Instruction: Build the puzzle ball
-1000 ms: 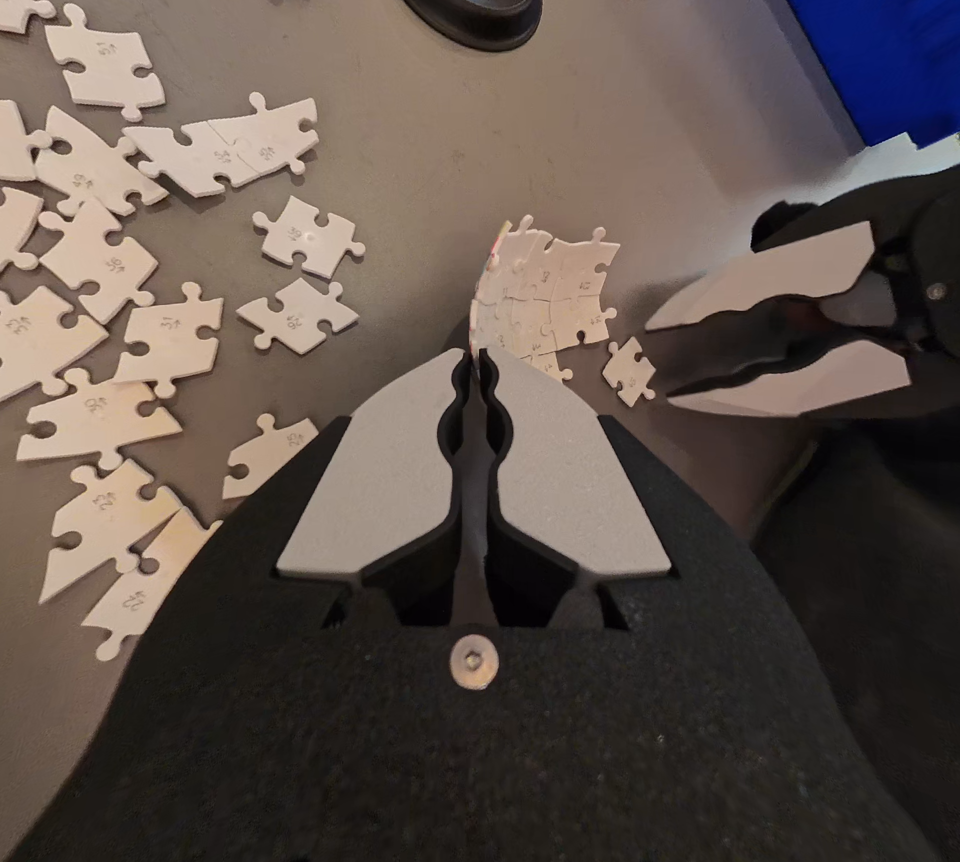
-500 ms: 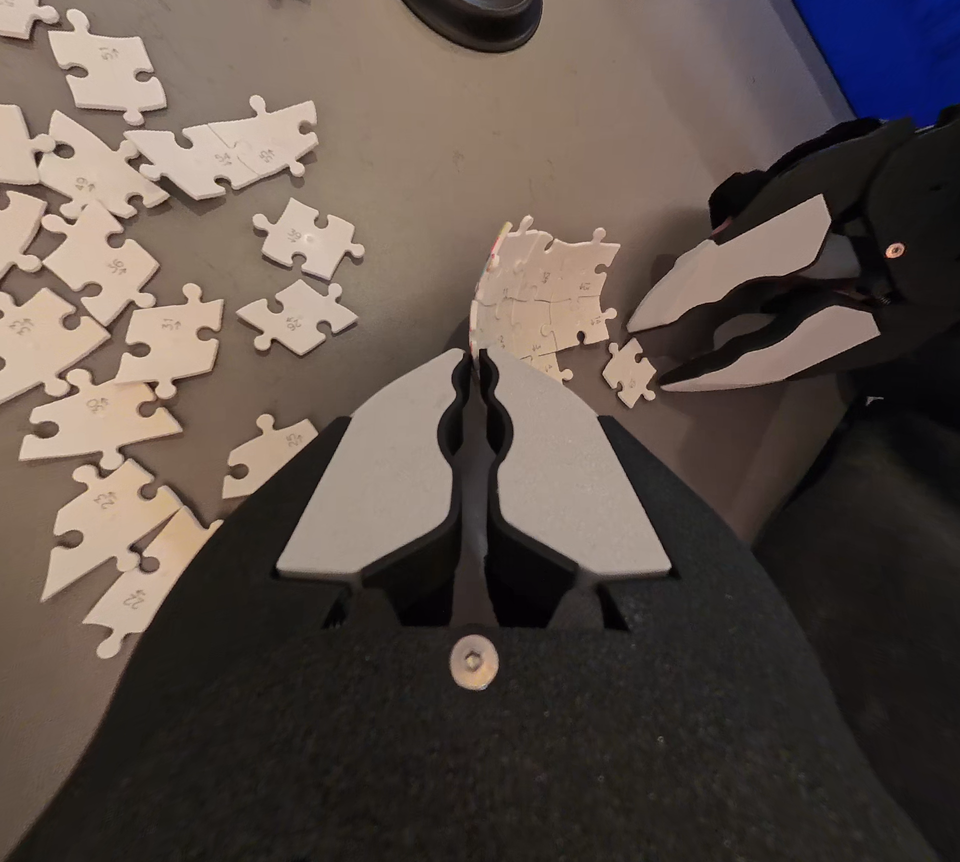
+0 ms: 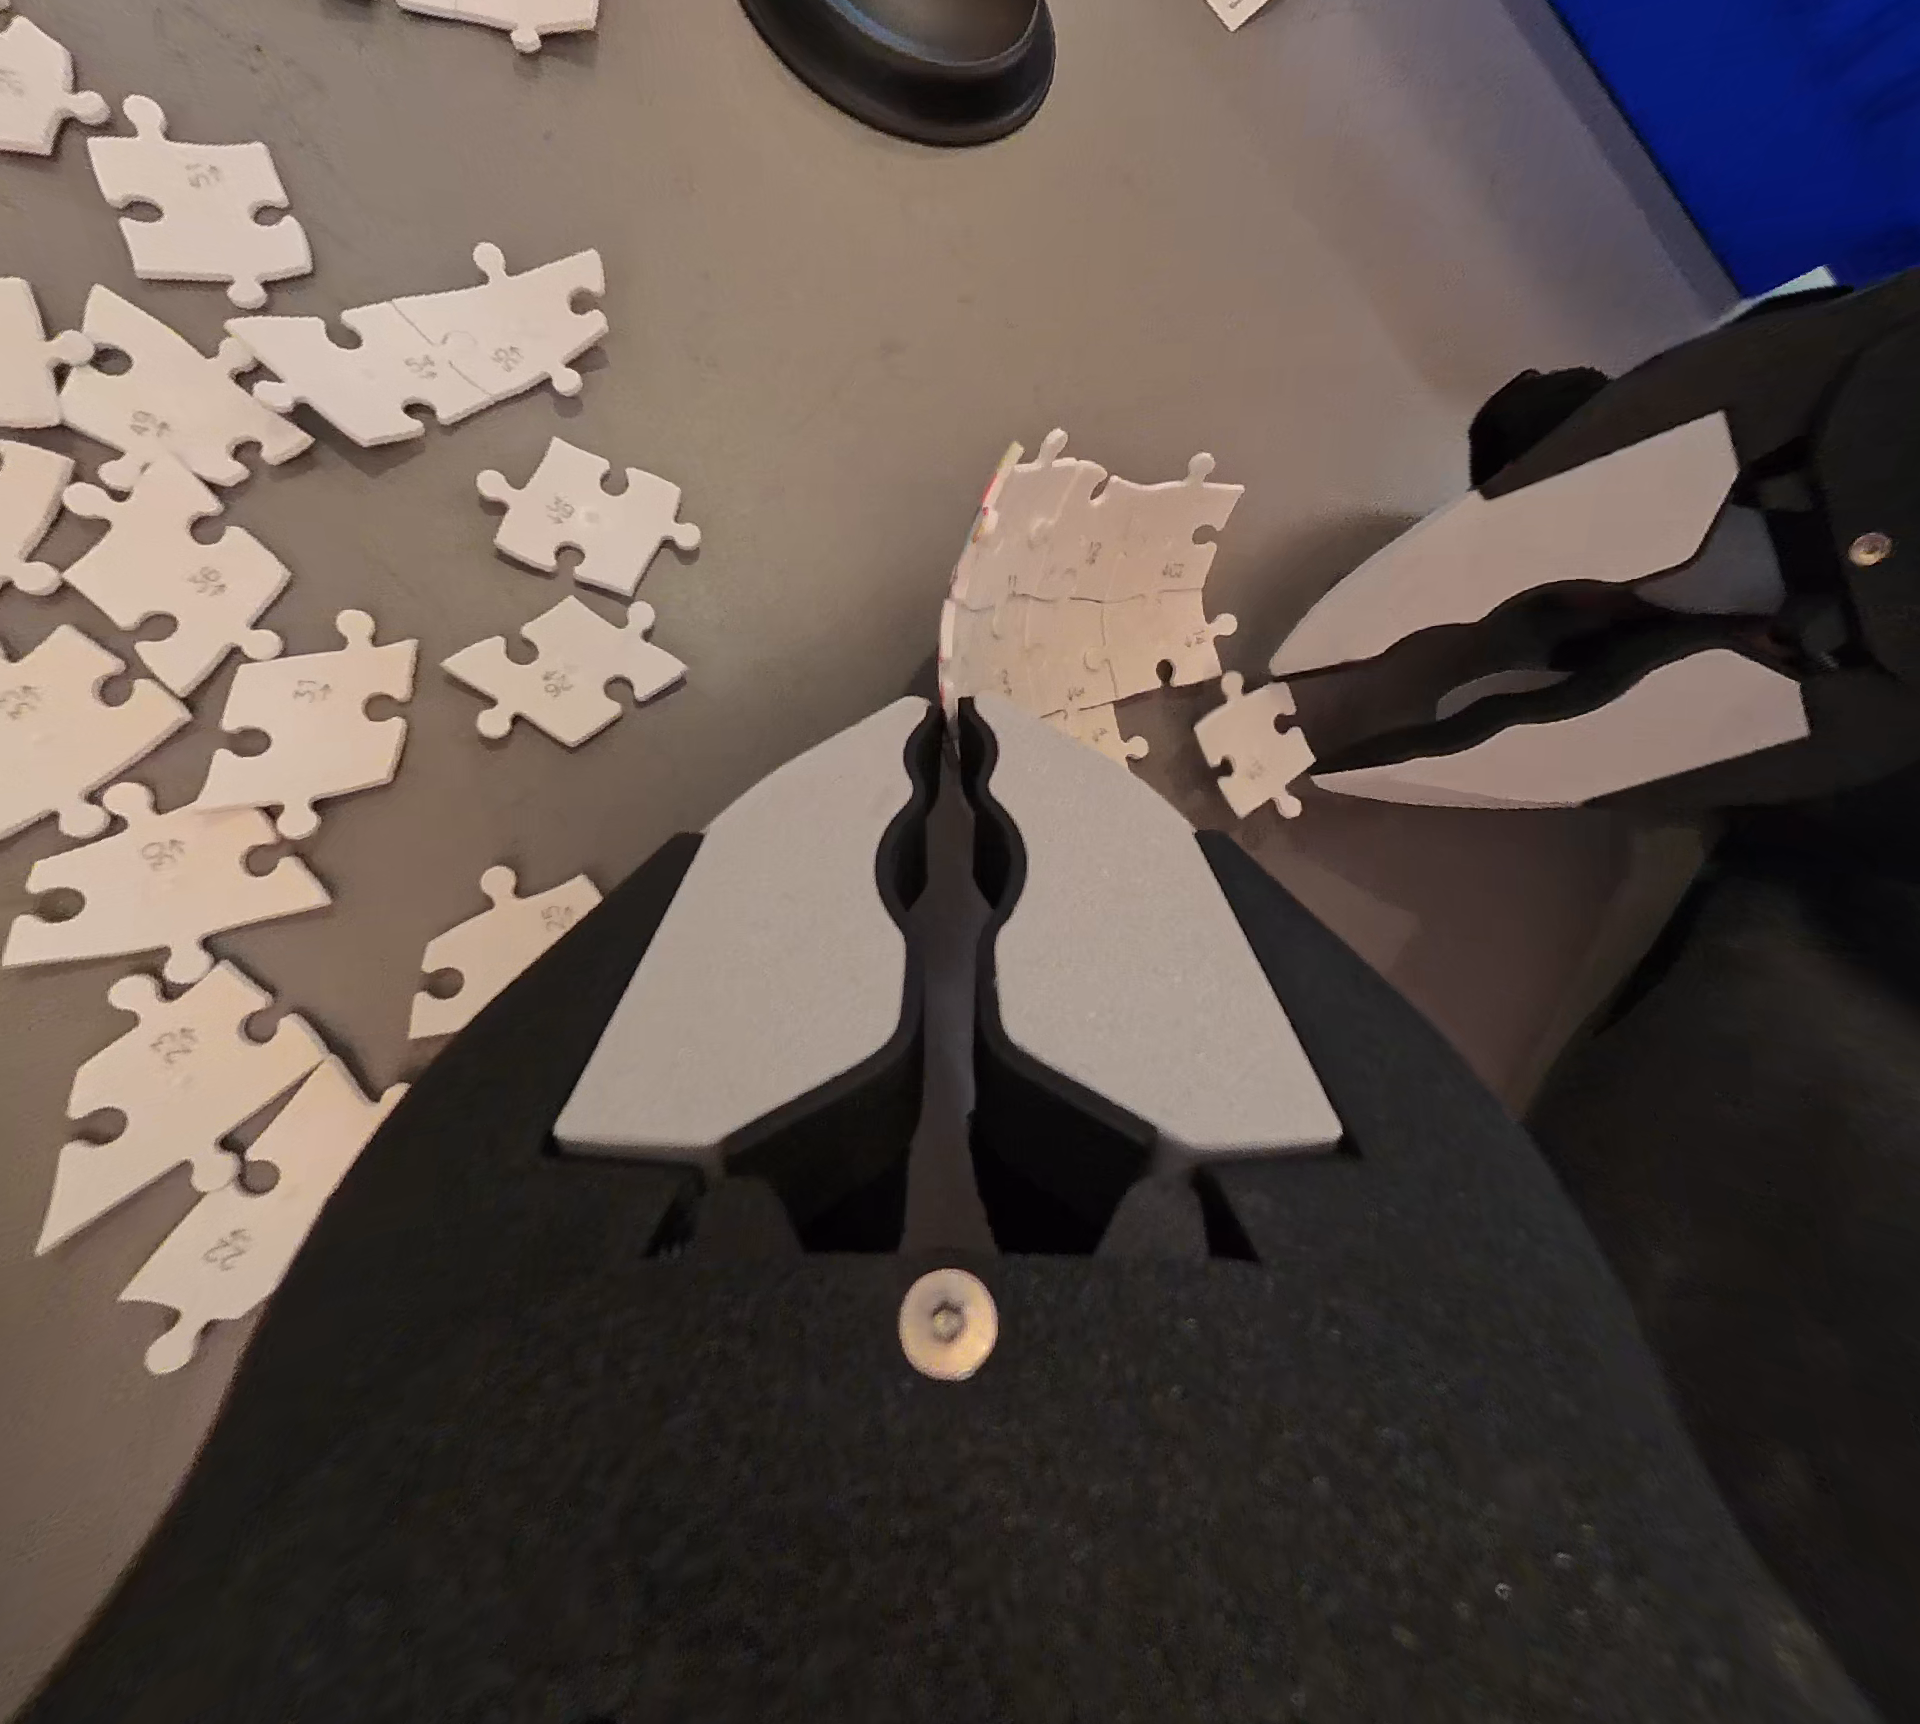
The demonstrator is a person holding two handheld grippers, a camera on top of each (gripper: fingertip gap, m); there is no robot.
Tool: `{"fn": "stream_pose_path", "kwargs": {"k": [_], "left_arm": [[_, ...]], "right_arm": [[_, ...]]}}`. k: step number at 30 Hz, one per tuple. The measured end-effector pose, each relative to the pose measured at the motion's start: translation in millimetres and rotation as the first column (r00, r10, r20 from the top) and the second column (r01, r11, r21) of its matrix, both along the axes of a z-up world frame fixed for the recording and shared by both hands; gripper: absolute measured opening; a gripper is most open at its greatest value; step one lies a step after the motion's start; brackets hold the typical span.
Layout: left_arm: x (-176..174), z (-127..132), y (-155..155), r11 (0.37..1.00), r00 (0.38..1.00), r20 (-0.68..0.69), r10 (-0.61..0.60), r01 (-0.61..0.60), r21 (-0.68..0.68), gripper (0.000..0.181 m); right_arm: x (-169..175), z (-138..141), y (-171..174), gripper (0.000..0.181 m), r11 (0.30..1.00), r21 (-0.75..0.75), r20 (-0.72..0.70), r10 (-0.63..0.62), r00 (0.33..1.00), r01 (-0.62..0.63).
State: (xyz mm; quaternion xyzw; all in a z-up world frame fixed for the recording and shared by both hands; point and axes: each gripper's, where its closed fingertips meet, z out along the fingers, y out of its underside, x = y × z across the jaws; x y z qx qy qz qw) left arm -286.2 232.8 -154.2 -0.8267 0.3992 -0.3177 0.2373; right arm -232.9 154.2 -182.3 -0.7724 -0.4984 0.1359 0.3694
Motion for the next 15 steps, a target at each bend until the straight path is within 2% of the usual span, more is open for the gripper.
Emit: {"fn": "stream_pose_path", "kwargs": {"k": [3,6,15], "left_arm": [[1.2,1.6,-0.1,1.000,1.000,-0.005,0.001,0.000,0.018,0.002],[1.4,1.4,0.3,1.000,1.000,-0.010,0.006,-0.006,0.024,0.002],[2.4,1.4,-0.3,1.000,1.000,-0.013,0.005,-0.005,0.026,0.002]], "right_arm": [[-0.6,3.7,9.3,0.023,0.993,-0.034,-0.015,-0.116,0.993,0.115],[-7.1,5.5,12.3,0.023,0.981,-0.085,-0.049,-0.177,0.983,0.173],[-6.1,-2.5,12.5,0.023,0.964,-0.090,0.010,-0.251,0.968,0.251]]}}
